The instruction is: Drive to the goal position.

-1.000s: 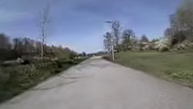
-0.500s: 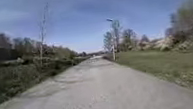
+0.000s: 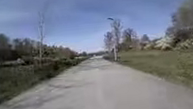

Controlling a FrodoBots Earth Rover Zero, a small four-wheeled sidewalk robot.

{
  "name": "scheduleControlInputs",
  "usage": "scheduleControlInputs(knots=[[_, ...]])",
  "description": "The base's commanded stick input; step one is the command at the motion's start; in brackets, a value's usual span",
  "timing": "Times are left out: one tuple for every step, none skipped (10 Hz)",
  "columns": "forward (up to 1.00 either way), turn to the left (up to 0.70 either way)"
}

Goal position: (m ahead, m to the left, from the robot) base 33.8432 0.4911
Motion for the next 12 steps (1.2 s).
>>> scheduleControlInputs(knots=[[0.85,0.0],[0.85,0.0],[0.85,0.0],[0.85,0.0],[0.85,0.0],[0.85,0.0],[0.85,0.0],[0.85,0.0],[0.85,0.0],[0.85,0.0],[0.85,0.0],[0.85,0.0]])
